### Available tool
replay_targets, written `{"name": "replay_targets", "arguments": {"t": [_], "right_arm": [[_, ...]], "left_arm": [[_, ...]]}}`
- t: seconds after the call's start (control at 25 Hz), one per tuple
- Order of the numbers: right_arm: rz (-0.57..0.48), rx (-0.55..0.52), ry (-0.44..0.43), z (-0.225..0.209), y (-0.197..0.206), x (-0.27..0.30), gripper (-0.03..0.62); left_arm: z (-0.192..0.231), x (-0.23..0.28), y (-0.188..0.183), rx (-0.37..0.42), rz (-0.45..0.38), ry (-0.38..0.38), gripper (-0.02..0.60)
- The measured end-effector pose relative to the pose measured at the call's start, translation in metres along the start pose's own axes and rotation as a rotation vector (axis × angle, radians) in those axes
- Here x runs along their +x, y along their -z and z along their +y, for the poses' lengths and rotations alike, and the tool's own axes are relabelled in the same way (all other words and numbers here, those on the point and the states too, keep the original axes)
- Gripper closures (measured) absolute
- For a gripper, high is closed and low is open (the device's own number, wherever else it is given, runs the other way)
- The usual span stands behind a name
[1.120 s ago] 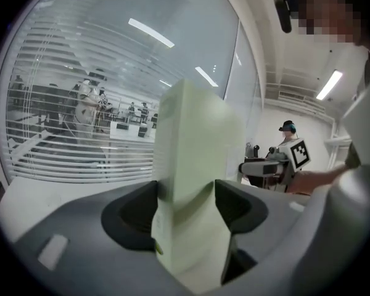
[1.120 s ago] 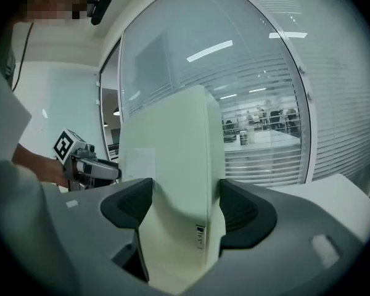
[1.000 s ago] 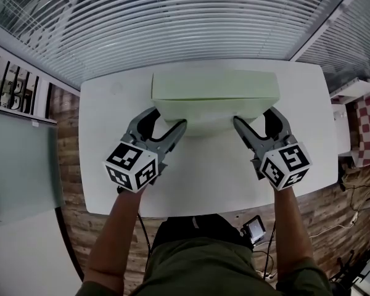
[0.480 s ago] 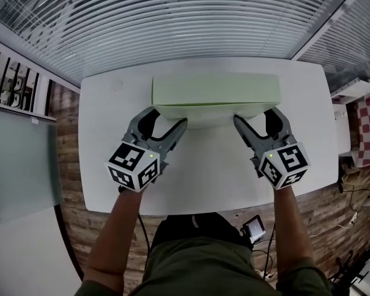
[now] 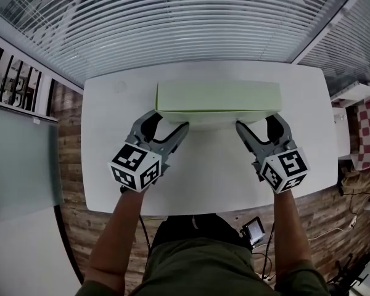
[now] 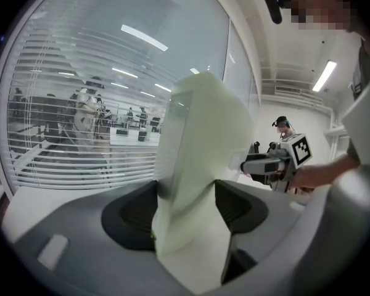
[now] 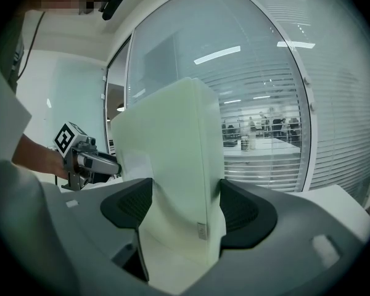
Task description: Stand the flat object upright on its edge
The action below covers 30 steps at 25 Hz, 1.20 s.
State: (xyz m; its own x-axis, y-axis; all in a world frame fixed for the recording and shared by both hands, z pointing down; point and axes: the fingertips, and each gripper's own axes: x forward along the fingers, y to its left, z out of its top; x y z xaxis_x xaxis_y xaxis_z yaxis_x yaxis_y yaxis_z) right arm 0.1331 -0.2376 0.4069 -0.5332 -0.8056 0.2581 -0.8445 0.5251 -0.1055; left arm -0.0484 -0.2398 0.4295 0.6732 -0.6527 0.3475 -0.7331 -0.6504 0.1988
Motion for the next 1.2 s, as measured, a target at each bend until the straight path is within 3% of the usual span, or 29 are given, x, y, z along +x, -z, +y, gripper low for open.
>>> {"name": "replay_targets", "arguments": {"t": [1.2], "right_arm": [[-0.007,0.02,-0.025,0.0033,0.0086,-0.0076,0.26]], "left_arm": [[-0.0024,-0.0075,0.0011,-0.045,-0.025,0.002,0.311]]}}
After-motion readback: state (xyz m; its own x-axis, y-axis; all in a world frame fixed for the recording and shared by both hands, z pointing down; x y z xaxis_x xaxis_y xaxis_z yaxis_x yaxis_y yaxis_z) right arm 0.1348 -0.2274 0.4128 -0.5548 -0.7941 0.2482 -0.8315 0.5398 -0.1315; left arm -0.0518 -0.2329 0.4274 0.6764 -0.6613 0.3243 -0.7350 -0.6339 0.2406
